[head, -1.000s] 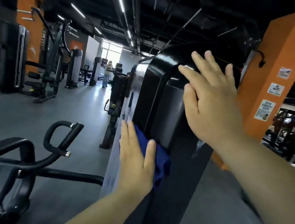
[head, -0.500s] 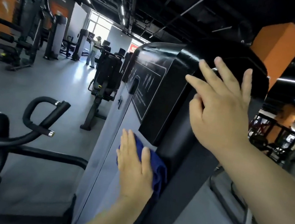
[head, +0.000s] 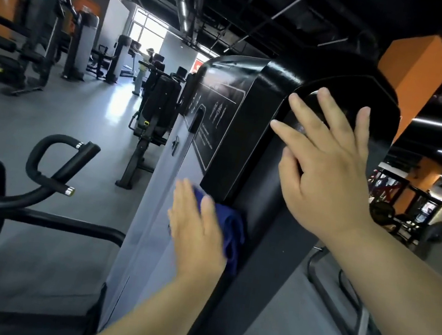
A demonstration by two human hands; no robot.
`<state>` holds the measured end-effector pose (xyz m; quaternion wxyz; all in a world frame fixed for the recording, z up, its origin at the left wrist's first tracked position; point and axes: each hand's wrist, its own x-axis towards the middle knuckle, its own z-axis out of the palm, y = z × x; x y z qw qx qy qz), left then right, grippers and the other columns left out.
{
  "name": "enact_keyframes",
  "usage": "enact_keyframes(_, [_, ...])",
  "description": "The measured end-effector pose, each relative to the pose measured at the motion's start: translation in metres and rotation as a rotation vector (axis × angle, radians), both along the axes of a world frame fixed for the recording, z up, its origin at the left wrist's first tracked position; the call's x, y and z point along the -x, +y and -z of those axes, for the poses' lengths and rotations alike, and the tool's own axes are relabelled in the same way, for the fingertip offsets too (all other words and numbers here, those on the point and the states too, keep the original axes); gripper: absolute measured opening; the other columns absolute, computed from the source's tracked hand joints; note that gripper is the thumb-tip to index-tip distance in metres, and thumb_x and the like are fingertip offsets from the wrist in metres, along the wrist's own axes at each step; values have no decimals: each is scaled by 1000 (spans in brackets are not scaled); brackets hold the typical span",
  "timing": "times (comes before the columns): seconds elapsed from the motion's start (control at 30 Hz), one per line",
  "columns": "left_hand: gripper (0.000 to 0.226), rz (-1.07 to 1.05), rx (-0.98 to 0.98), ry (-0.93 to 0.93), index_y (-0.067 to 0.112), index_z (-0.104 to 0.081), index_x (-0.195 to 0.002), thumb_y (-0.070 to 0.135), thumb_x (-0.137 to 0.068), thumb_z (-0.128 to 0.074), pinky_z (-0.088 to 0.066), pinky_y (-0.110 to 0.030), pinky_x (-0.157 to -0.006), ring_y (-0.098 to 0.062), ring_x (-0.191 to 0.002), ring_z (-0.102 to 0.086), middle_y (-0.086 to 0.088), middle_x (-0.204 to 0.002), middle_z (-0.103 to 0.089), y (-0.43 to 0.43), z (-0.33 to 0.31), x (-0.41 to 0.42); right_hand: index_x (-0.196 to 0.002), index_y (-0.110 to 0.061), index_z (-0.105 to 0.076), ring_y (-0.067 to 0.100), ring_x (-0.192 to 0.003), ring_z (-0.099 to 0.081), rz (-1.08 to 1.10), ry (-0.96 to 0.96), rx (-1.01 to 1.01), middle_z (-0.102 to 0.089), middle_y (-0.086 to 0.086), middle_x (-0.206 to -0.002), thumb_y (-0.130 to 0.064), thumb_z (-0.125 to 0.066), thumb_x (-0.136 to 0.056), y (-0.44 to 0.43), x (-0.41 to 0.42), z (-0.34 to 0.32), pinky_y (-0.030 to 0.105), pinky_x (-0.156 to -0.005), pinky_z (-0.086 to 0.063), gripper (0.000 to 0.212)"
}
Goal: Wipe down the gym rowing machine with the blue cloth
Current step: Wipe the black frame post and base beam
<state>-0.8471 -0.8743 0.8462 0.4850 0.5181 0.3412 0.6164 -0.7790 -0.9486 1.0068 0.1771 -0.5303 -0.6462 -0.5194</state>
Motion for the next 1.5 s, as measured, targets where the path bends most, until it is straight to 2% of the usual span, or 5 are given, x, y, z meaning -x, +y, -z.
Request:
enact_keyframes(0.2, [60,-83,-427,134,41,-5,-149,62,-94,-20,-7,-36,-124,2,-148,1,18,-163,2,-5,4,4,-124,-18,-68,24,-146,-29,-35,-66,21,-51,1,-147,-20,-47,-98,-3,-8,-4,52,-121,-1,34])
enact_keyframes(0.4, [51,-36,104,22,39,-20,-151,45,-101,-30,-13,-39,-123,-2,-148,-11,18,-161,-15,-6,63,0,-118,-22,-72,24,-144,-33,-64,-100,-35,-57,-4,-141,-20,-45,-98,5,-11,0,56,-120,-3,34])
enact_keyframes(0.87, [56,-100,-156,147,42,-9,-146,57,-93,-20,-6,-30,-123,0,-148,3,15,-162,3,-39,57,-6,-126,-11,-65,31,-148,-24,-225,51,94,-43,11,-151,-10,-45,-97,-19,-26,5,39,-122,-2,34])
enact_keyframes(1.3, [32,487,-514,-17,48,-52,-129,41,-105,-32,-27,-35,-116,-4,-143,-31,16,-152,-41,-78,-178,11,-137,-37,-53,9,-134,-48,-1053,1426,100,-55,-12,-141,-59,-53,-90,-76,23,15,41,-112,-36,53])
enact_keyframes(1.5, [47,720,-528,-391,22,-59,-123,40,-107,-19,-37,-34,-112,-9,-118,-61,0,-121,-70,-73,-239,60,-124,-11,-61,28,-102,-69,-1056,1714,-369,-70,7,-113,-7,-65,-90,-67,18,-33,48,-91,-57,35])
